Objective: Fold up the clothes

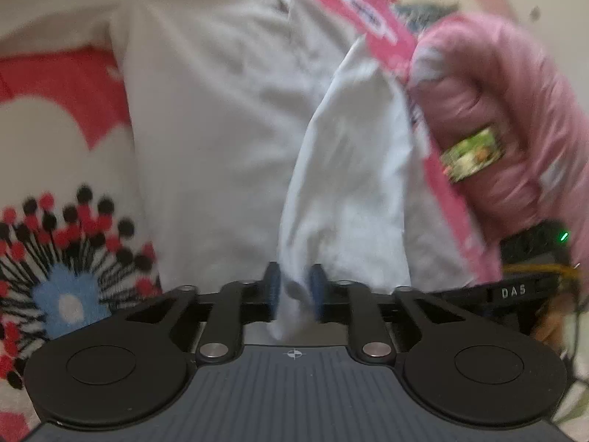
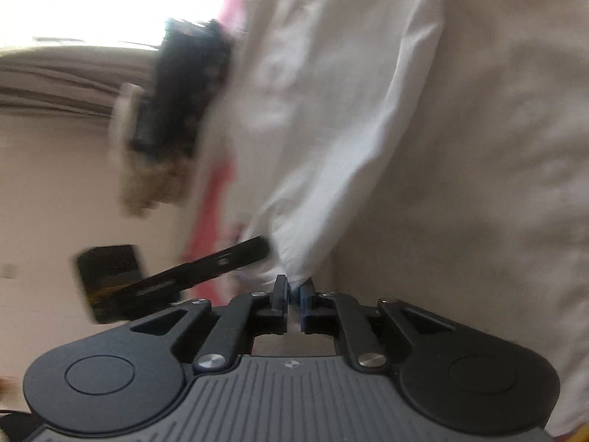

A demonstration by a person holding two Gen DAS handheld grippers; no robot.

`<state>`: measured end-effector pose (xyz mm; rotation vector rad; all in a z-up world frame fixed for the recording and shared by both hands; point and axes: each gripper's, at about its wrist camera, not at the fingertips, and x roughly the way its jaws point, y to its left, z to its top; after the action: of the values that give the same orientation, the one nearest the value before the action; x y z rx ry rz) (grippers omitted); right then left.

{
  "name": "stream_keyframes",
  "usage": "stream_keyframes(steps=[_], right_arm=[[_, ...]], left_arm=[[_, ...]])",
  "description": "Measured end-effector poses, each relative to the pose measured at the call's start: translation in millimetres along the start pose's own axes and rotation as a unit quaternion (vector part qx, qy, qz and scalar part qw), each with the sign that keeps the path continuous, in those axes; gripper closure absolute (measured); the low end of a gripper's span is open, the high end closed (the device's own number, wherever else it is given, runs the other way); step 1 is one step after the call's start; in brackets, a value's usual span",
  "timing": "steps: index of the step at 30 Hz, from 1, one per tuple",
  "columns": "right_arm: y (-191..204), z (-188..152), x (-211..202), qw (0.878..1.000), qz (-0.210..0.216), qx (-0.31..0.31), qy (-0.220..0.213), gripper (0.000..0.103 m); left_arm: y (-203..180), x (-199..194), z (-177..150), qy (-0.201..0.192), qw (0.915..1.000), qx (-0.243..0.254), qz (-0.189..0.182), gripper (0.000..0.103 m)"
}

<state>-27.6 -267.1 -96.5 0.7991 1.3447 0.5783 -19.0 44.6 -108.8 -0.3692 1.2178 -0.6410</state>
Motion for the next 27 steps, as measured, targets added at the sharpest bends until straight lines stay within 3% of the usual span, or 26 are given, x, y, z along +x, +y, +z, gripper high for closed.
stream_keyframes(steps=[1, 3, 5, 8, 12, 16, 20, 23, 27], right_arm=[[-1.7, -0.9, 4.0, 1.000, -0.029, -0.007, 0.001, 0.081], [-3.6, -4.7, 6.6, 0.999, -0.047, -0.017, 0.002, 0.080], [-1.5, -7.0, -0.8, 0.999, -0.037, -0.019, 0.000, 0.057], [7.7, -10.3, -18.9, 0.997, -0.057, -0.054, -0.012, 0.050], [17.4, -9.9, -56.4, 0.991, -0.083, -0.097, -0.034, 0.050], [21.9, 12.2, -114.4, 0.980, -0.099, -0.111, -0.131, 0.050], [38.6, 61.7, -152.6, 0.959, -0.117, -0.115, -0.233, 0.050], [46.5, 100.3, -161.7, 0.939, -0.109, -0.124, -0.303, 0.050], [27.9, 126.1, -139.0, 0.909, -0.126, -0.127, -0.377, 0.053]], left_arm=[[-0.6, 3.1, -2.3, 0.000, 0.9999, 0.005, 0.011, 0.077], [-1.8, 1.3, -4.4, -0.010, 0.9998, 0.009, 0.014, 0.075], [-3.7, -6.4, -4.1, -0.025, 0.9994, 0.014, 0.020, 0.068], [-6.3, -21.0, 1.1, -0.042, 0.9979, 0.028, 0.040, 0.068], [-11.2, -44.2, 17.0, -0.058, 0.9945, 0.046, 0.074, 0.067], [-34.1, -64.6, 46.9, -0.047, 0.9870, 0.092, 0.123, 0.067], [-79.2, -62.6, 103.6, -0.013, 0.9676, 0.179, 0.177, 0.067], [-116.7, -34.5, 154.0, -0.012, 0.9473, 0.235, 0.217, 0.066], [-153.4, 33.3, 211.0, -0.040, 0.9371, 0.262, 0.227, 0.066]])
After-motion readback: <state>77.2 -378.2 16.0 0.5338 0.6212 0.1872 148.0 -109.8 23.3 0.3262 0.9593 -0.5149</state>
